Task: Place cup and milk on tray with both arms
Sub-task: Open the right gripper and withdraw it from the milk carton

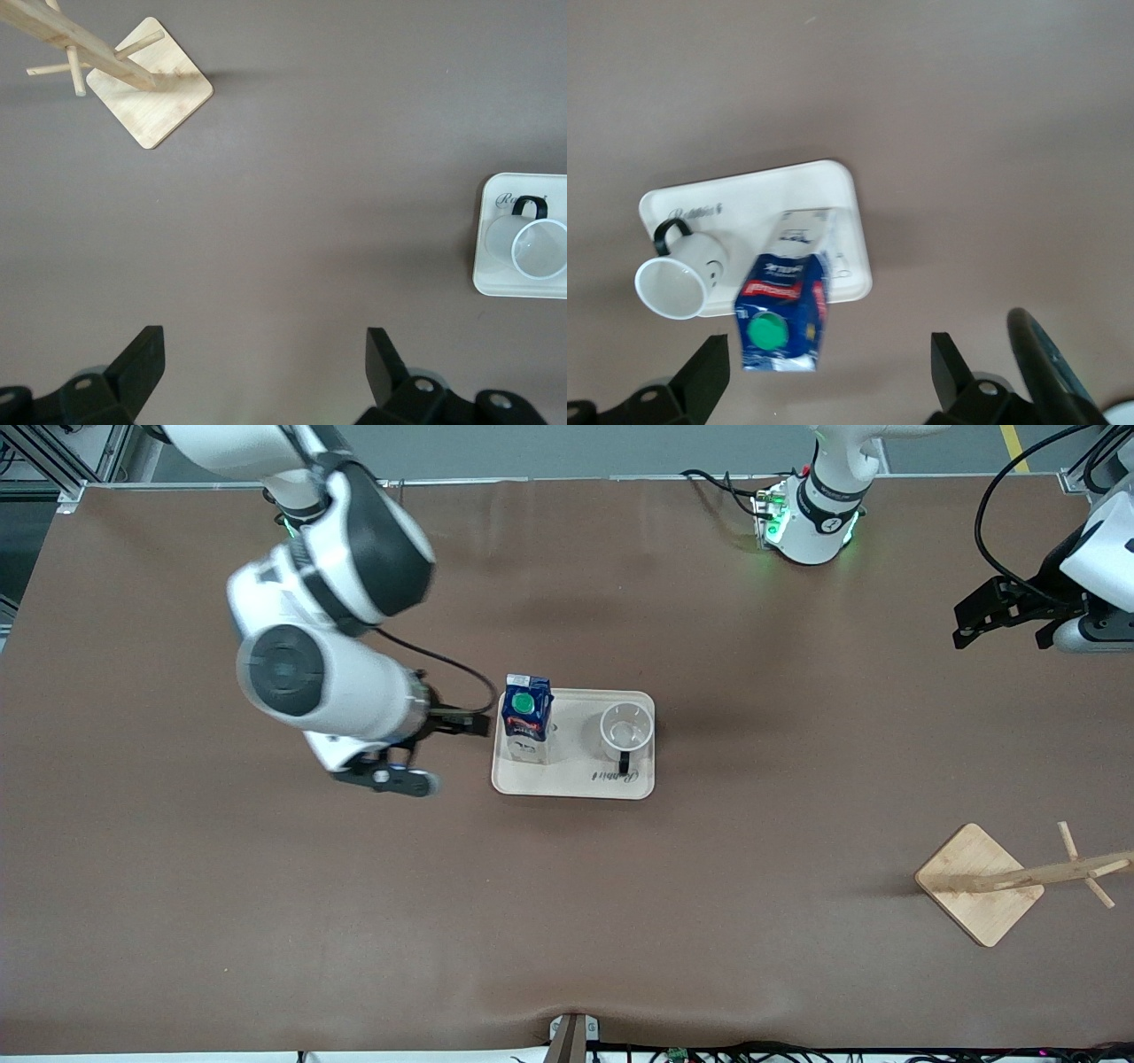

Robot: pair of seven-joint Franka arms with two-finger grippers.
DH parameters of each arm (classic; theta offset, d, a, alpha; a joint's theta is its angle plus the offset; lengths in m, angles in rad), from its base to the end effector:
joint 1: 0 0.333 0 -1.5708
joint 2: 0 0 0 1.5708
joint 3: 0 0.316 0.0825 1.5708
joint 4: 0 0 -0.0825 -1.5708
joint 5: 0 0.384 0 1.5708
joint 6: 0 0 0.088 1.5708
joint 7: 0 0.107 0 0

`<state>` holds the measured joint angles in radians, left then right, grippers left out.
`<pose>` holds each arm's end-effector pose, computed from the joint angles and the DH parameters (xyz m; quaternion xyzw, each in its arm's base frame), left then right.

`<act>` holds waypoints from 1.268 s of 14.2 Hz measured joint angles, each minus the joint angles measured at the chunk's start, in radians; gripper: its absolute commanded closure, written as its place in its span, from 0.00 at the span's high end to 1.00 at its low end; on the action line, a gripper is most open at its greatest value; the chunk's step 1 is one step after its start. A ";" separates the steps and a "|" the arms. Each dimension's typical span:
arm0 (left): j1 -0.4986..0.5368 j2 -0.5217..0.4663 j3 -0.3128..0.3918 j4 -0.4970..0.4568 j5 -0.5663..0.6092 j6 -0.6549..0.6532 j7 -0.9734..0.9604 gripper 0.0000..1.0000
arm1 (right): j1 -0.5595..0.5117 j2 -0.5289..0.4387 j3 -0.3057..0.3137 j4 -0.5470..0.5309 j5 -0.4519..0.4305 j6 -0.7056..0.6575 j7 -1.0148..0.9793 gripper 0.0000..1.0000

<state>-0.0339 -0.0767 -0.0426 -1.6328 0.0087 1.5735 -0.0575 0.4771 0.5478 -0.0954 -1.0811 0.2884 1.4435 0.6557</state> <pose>0.5291 -0.0406 0.6370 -0.9999 0.0094 -0.0090 0.0054 0.6204 0.3044 0.5028 -0.9807 0.1254 0.1382 0.0575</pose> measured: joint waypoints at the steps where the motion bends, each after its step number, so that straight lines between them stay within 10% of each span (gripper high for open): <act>1: 0.000 0.000 0.000 0.000 0.000 0.000 0.000 1.00 | -0.044 -0.022 -0.001 0.001 0.000 -0.017 -0.004 1.00; 7: -0.001 0.000 0.000 0.000 0.000 0.000 0.000 1.00 | -0.183 -0.208 -0.002 -0.057 -0.239 -0.068 -0.228 1.00; 18: -0.005 0.002 -0.016 -0.001 0.000 0.000 -0.002 1.00 | -0.414 -0.595 -0.004 -0.547 -0.261 0.090 -0.615 1.00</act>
<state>-0.0391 -0.0744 -0.0590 -1.6339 0.0087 1.5737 -0.0598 0.0636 -0.0474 -0.0998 -1.6278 0.0279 1.5334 0.0404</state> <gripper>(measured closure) 0.000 0.000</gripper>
